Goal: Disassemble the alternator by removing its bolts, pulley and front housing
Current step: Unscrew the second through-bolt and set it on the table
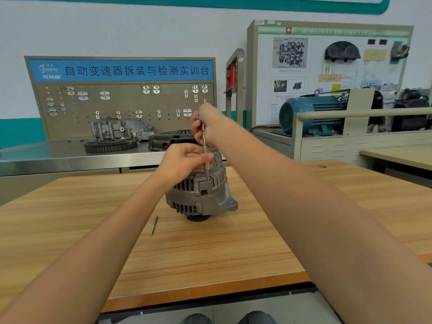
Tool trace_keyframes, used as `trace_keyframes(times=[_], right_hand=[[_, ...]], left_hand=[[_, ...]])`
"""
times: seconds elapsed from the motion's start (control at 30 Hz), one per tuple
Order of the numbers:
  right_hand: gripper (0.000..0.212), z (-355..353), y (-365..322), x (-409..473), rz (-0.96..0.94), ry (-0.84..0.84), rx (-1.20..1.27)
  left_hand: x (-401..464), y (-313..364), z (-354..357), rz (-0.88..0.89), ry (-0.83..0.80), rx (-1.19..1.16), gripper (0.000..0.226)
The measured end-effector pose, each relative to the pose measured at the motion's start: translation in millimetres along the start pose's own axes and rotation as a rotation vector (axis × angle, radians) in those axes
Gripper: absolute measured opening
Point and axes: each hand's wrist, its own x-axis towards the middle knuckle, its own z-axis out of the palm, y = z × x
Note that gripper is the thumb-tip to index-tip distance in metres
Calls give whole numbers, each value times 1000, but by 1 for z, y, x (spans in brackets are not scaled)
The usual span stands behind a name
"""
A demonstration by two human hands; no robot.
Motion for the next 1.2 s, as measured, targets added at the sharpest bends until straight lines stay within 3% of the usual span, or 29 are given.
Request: trace_keyframes(times=[0.07, 0.13, 0.2, 0.33, 0.5, 0.57, 0.63, 0.73, 0.8, 0.97, 1.07, 1.13, 1.2], right_hand=[[10, 10, 8, 0, -170, 273, 49], [8, 16, 12, 0, -215, 341, 70], [12, 13, 8, 1, -137, 200, 73], [23, 0, -1, 2, 14, -163, -99], [19, -7, -3, -1, 54, -239, -113], [20, -1, 0, -3, 11, -140, -81], [18, 8, 7, -5, -105, 108, -35], [11, 15, 15, -7, -272, 428, -63], [16, 13, 13, -4, -231, 361, -40], [22, -6, -1, -3, 5, -123, -14], [25, -10, -1, -4, 13, -167, -14], [25, -3, 3, -9, -42, -53, 35], [20, 6, 11, -11, -176, 212, 12]], left_hand=[[3, -2, 0, 9, 36, 52, 8], [5, -3, 0, -7, 26, 77, 9], [6, -6, -4, -38, -33, 35, 2], [8, -9, -12, -112, -266, -81, 15], [6, -10, -10, -113, -242, -125, 24], [7, -9, -10, -118, -207, -149, 20], [6, -10, -8, -106, -169, -111, 11], [4, -10, -5, -65, -102, -3, 19], [4, -10, -5, -80, -104, -14, 12], [4, -7, -3, -134, -201, 32, 18], [2, -4, -5, -153, -239, 31, 21], [0, -4, -6, -140, -234, 34, 17], [-2, -5, -4, -99, -192, 78, 18]])
